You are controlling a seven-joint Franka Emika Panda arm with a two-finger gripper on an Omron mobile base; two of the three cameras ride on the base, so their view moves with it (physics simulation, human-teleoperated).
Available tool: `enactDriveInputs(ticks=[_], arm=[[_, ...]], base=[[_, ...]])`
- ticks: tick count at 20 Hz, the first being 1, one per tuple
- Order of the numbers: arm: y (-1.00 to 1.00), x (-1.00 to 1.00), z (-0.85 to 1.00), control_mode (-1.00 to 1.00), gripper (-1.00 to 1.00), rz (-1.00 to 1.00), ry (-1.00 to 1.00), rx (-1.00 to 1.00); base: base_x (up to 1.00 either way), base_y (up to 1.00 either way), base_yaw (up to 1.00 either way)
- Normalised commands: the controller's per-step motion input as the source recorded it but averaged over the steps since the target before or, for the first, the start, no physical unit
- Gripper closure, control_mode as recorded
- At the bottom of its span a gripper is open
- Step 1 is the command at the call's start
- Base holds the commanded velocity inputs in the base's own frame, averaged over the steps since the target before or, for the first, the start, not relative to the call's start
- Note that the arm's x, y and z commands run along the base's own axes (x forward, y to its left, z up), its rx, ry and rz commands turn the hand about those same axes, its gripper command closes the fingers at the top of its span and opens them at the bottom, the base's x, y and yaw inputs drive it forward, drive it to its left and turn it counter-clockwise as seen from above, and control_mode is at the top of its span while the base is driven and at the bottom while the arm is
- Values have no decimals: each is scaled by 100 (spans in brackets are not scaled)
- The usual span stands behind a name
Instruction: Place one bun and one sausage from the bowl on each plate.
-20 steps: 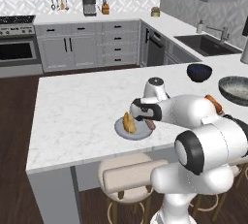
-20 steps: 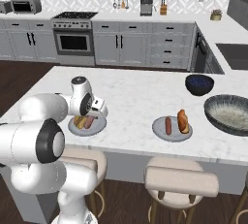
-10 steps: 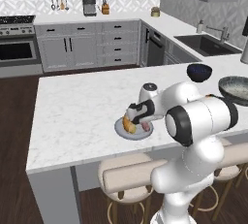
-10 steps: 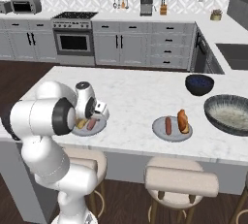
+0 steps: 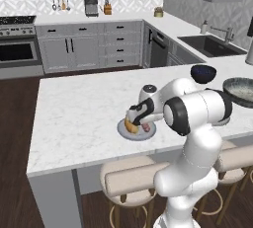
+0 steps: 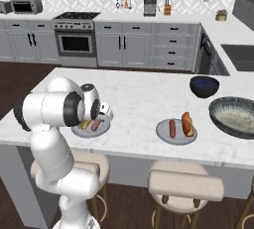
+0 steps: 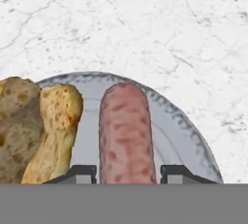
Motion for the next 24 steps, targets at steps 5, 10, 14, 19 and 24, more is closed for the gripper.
enactDriveInputs(ticks=[5, 10, 14, 19, 24], arm=[[0, -4, 0, -100, -100, 0, -3, 0], [-9, -36, 52, -100, -100, 0, -10, 1], [0, -70, 74, -100, -100, 0, -5, 0], [-17, -97, 84, -100, -100, 0, 0, 0], [-6, -98, 97, -100, -100, 0, 0, 0]], base=[[0, 0, 0], [0, 0, 0], [0, 0, 0], [0, 0, 0], [0, 0, 0]])
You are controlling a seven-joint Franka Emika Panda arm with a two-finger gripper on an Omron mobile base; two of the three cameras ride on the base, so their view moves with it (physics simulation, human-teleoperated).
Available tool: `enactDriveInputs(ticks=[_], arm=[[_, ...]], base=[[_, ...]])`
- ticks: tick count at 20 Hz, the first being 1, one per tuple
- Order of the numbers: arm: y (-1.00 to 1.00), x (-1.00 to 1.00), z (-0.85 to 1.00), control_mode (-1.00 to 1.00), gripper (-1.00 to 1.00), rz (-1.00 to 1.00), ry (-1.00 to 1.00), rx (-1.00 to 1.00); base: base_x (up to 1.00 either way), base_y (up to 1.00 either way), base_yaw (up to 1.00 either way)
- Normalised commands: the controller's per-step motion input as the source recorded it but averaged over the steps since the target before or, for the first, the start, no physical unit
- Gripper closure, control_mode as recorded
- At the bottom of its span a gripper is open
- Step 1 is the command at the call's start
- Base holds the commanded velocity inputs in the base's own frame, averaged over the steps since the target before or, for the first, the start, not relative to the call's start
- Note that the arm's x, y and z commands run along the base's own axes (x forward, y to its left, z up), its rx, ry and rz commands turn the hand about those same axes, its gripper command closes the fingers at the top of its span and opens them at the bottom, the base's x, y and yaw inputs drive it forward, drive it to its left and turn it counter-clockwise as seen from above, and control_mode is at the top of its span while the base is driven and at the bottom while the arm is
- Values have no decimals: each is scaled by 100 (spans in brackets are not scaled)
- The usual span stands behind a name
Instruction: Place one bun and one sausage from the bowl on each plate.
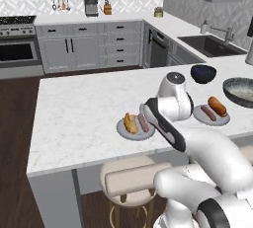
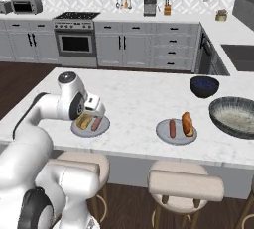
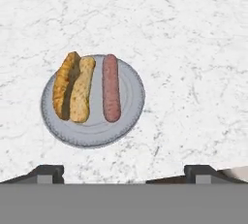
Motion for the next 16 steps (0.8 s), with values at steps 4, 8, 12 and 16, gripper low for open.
enactDriveInputs(ticks=[4, 8, 12, 16], arm=[[-8, -100, 81, -100, -100, -3, 0, 0], [-40, -100, 54, -100, -100, -1, 0, 0], [-36, -93, 45, -100, -100, -2, 0, 0], [-1, -66, 50, -100, -100, 0, 0, 0]], base=[[0, 0, 0], [0, 0, 0], [0, 0, 0], [0, 0, 0]])
